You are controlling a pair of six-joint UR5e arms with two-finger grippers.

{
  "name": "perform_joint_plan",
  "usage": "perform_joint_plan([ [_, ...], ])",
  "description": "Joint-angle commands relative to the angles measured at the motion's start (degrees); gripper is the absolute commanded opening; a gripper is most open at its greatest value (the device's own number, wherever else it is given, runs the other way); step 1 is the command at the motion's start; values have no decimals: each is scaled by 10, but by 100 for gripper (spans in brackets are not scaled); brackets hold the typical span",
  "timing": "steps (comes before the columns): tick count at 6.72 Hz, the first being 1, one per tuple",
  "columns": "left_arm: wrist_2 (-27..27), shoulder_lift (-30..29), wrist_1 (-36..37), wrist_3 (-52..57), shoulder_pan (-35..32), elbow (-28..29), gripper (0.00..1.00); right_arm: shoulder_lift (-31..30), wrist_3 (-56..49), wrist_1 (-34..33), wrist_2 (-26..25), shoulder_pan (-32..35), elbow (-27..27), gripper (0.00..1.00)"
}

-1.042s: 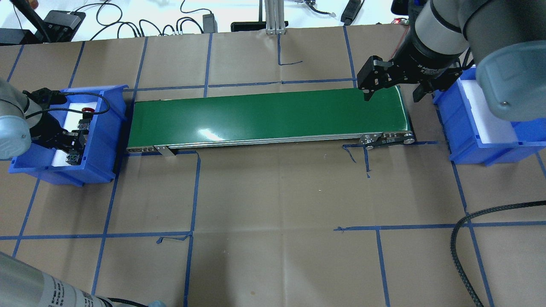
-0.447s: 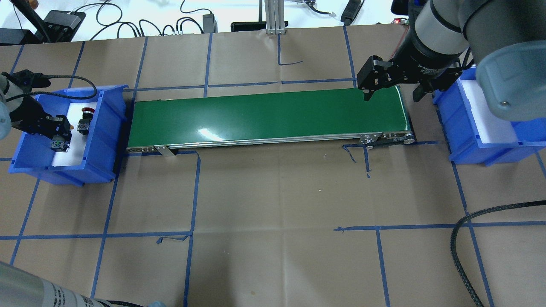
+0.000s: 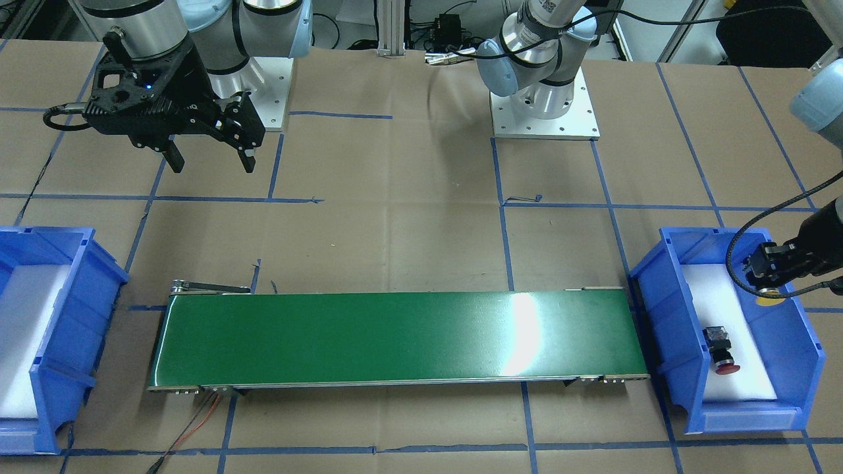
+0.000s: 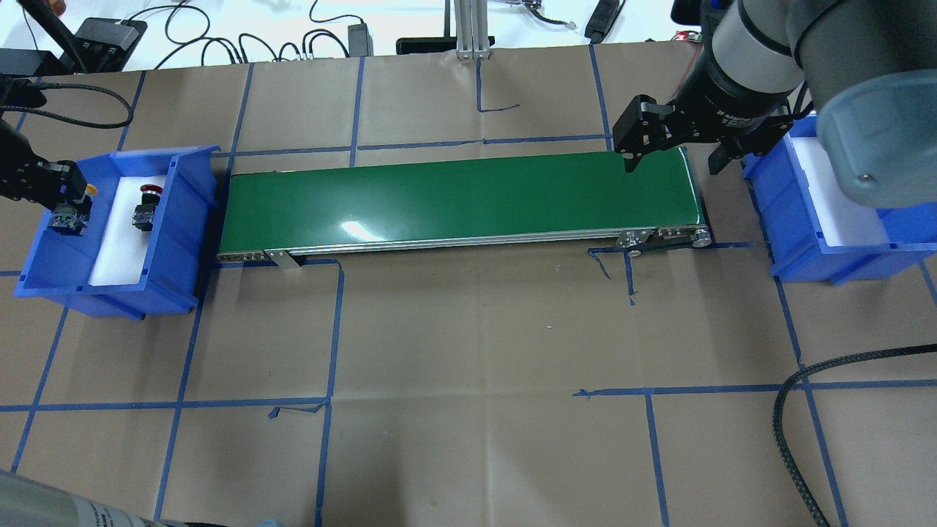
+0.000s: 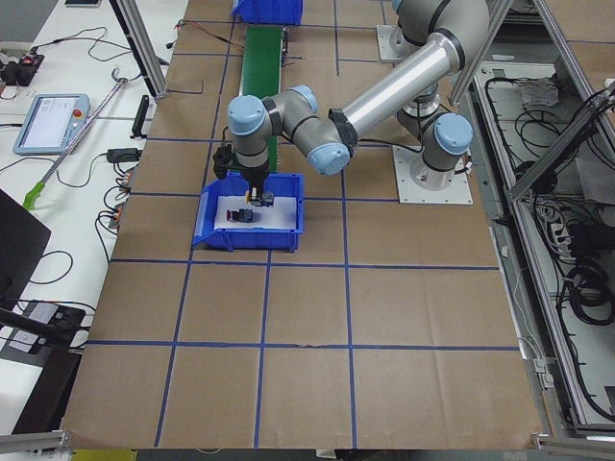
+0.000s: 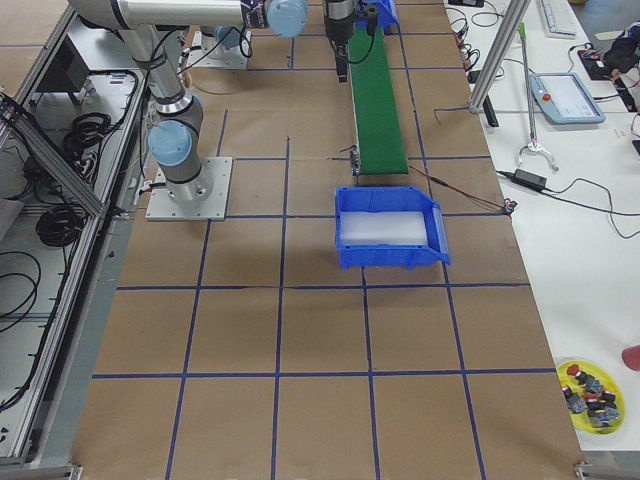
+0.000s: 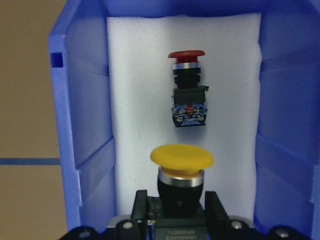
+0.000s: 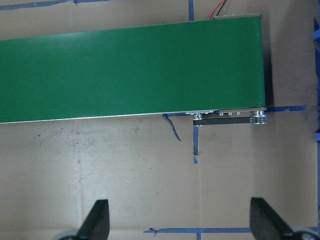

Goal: Transport two buttons from left to right
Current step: 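Lift the yellow button and lower it onto the conveyor belt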

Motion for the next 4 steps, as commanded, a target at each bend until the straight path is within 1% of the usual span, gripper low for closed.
perform_joint_plan([
  [1, 2, -1, -37, -38, -50, 44, 5, 0, 0, 0, 0, 1, 0, 100],
  [4, -8, -12, -35, -190, -171, 47, 5, 1, -1, -4, 0, 0, 0, 100],
])
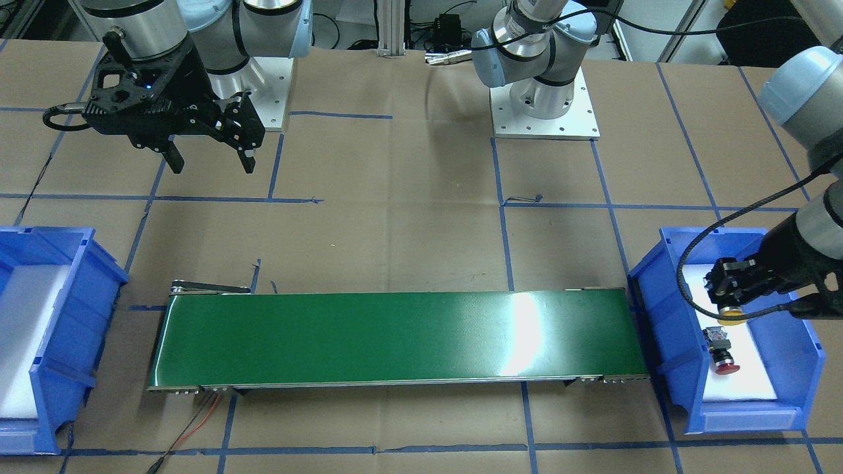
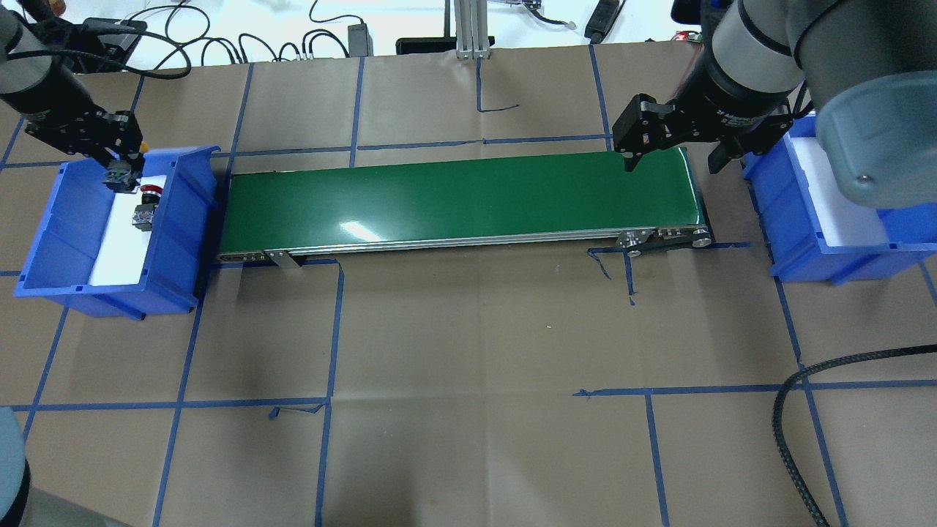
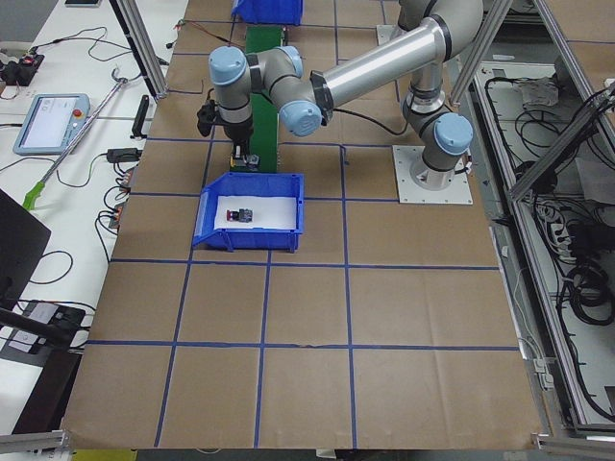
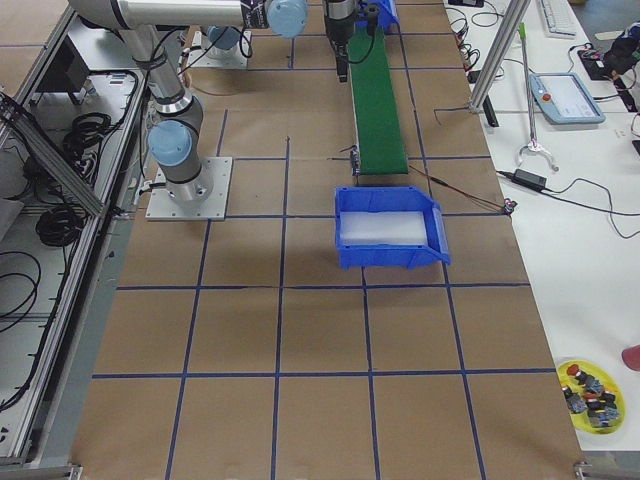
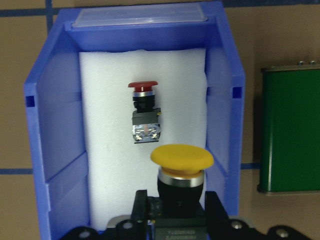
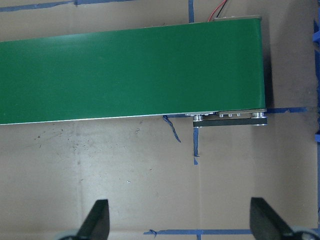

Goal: Transport two buttons from left to right
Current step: 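Lift the yellow button and lower it onto the conveyor belt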

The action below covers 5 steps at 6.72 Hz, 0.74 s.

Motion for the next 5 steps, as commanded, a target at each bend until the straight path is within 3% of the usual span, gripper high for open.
perform_joint_plan([
  [1, -4, -21, 6, -109, -86, 0, 5, 0, 0, -1, 0, 1, 0, 100],
  [5, -3, -66, 29, -189, -149, -22, 5, 0, 0, 0, 0, 1, 1, 100],
])
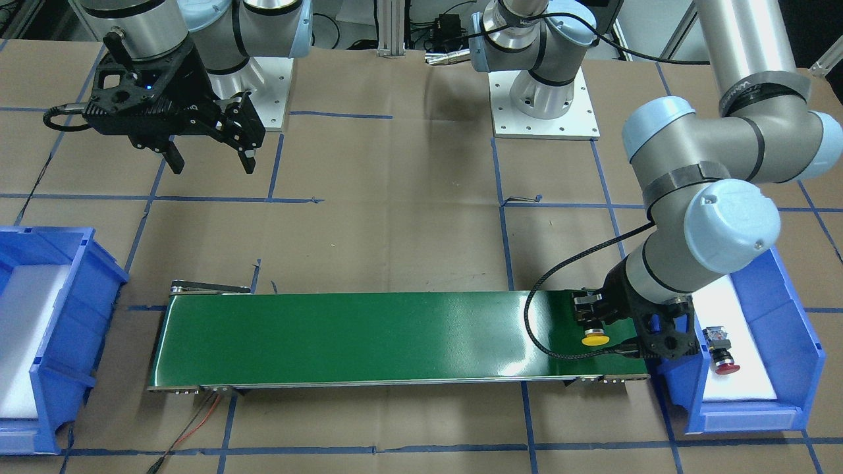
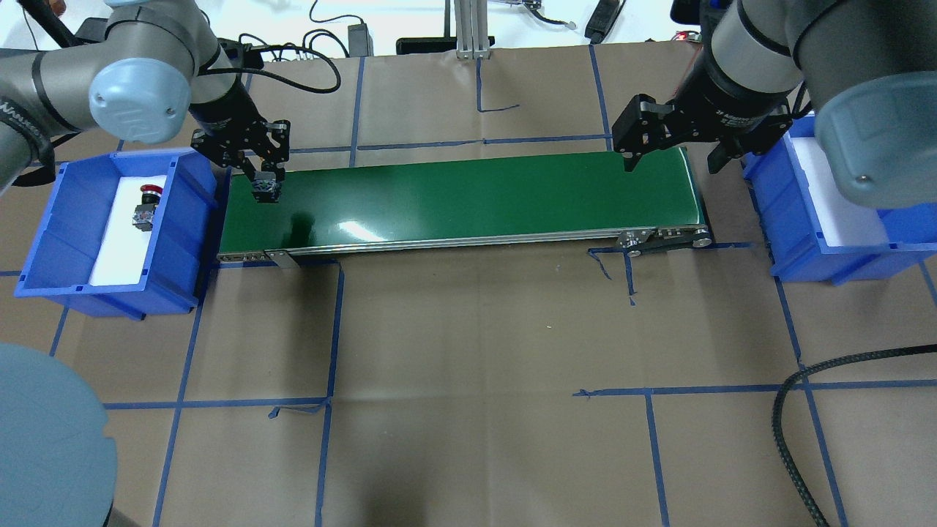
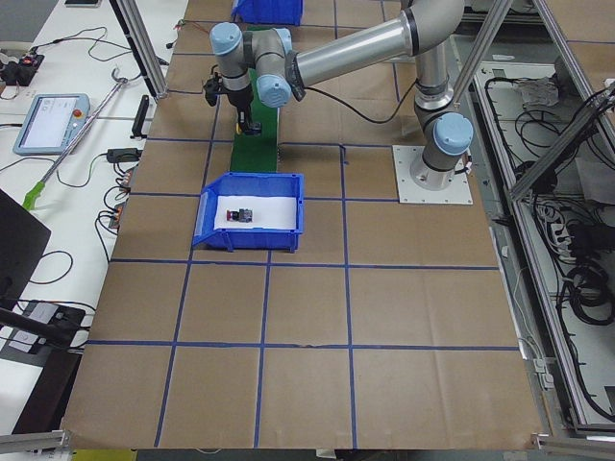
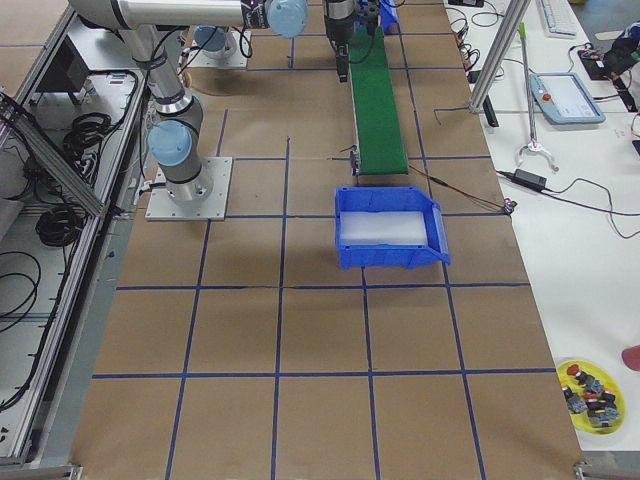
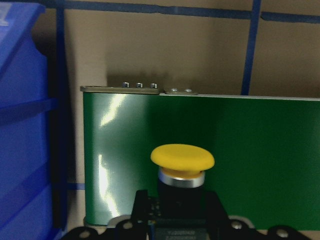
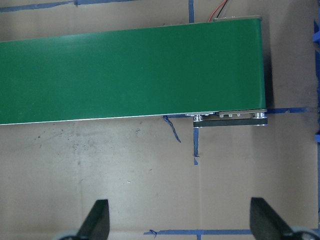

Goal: Transport two buttons from left to right
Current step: 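Lift the yellow button and lower it onto the conveyor belt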

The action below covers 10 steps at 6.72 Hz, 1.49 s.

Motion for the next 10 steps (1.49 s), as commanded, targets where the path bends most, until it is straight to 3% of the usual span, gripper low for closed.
perform_joint_plan([
  [1, 0, -19, 37, -17, -16, -23, 5, 0, 0, 1, 0, -1, 0, 100],
  [2, -1, -30, 103, -16, -20, -43, 5, 0, 0, 2, 0, 0, 0, 100],
  [3, 1, -35, 114, -16, -20, -53, 5, 0, 0, 2, 0, -1, 0, 100],
  [4, 2, -34, 115, -16, -21, -55, 12, 0, 1, 2, 0, -1, 0, 100],
  [5, 0, -33, 115, -16, -21, -53, 99, 0, 1, 2, 0, -1, 0, 100],
  [7, 3, -11, 98, -17, -20, -32, 100, 0, 0, 2, 0, -1, 0, 100],
  [10, 5, 26, -49, -8, -13, 72, 100, 0, 0, 2, 0, 0, 0, 100],
])
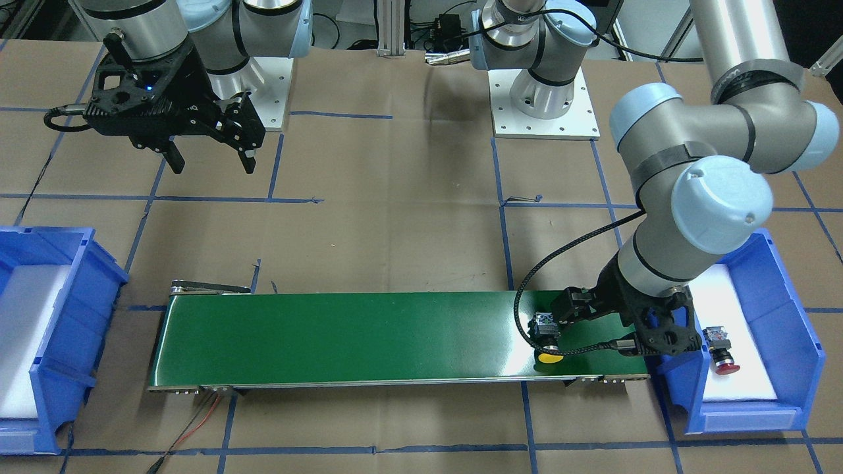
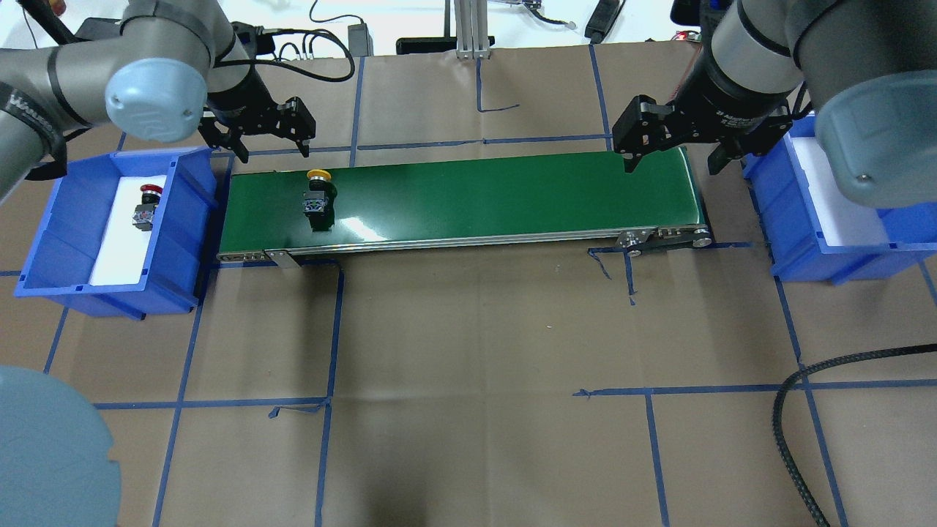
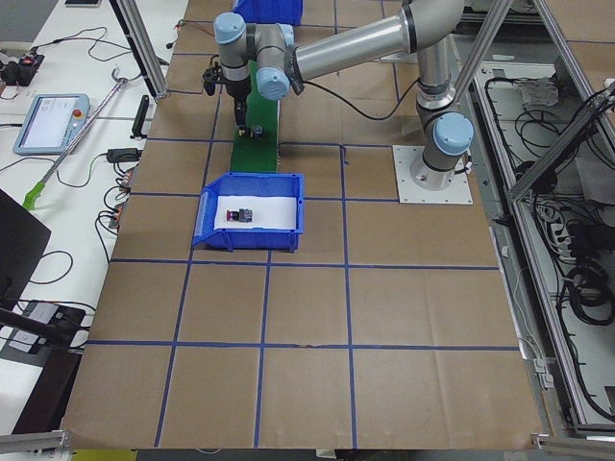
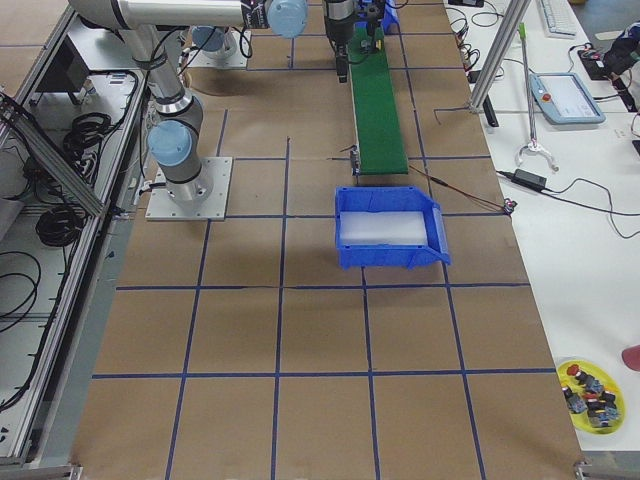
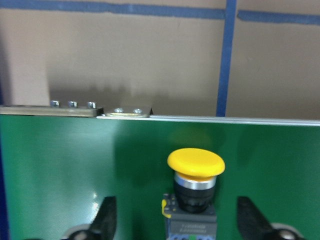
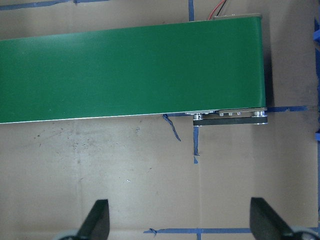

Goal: Transport two buttons from left to right
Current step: 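Open the left gripper and move it back over the blue bin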

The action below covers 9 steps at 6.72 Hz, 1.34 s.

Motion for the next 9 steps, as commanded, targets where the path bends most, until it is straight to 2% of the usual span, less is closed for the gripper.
perform_joint_plan([
  [1, 2, 3, -59, 7, 5, 57, 100, 0, 0, -1, 0, -1, 0, 100],
  [2, 3, 1, -60, 15, 10, 58, 100, 0, 0, -1, 0, -1, -1, 100],
  [6, 4, -5, -50, 165, 131, 59, 100, 0, 1, -1, 0, -1, -1, 100],
  [8, 4, -36, -20, 219, 185, 62, 100, 0, 0, -1, 0, 0, -1, 100],
  [9, 4, -45, -9, 234, 191, 61, 100, 0, 1, -1, 0, 0, -1, 100],
])
